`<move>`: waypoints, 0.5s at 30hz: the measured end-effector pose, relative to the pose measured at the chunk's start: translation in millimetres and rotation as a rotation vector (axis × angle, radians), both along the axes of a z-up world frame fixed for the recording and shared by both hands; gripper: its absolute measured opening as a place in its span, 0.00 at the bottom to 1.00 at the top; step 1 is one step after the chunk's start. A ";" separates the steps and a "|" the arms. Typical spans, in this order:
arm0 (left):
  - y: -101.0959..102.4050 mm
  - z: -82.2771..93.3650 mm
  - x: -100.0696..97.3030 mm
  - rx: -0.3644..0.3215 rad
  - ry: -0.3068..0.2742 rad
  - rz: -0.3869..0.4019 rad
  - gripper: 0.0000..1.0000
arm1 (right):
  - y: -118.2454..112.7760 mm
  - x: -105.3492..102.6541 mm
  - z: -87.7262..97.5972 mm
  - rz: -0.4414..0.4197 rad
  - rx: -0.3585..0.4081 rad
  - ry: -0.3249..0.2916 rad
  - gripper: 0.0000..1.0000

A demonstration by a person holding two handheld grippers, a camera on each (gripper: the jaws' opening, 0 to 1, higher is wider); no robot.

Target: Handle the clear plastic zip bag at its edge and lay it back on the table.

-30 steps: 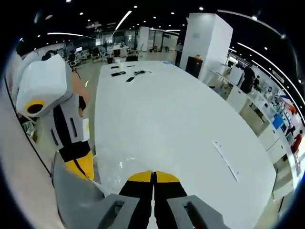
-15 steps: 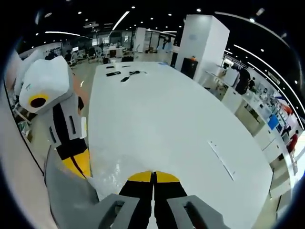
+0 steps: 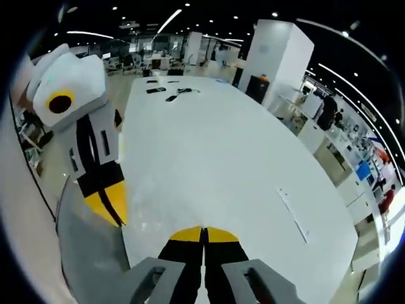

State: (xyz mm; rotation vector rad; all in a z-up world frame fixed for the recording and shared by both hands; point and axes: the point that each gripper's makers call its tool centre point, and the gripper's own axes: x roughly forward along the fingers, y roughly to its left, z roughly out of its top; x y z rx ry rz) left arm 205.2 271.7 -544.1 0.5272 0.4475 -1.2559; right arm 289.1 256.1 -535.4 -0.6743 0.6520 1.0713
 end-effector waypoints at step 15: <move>2.5 7.7 1.1 -0.062 0.014 0.060 0.01 | -10.9 21.7 9.5 0.002 -0.025 -0.052 0.00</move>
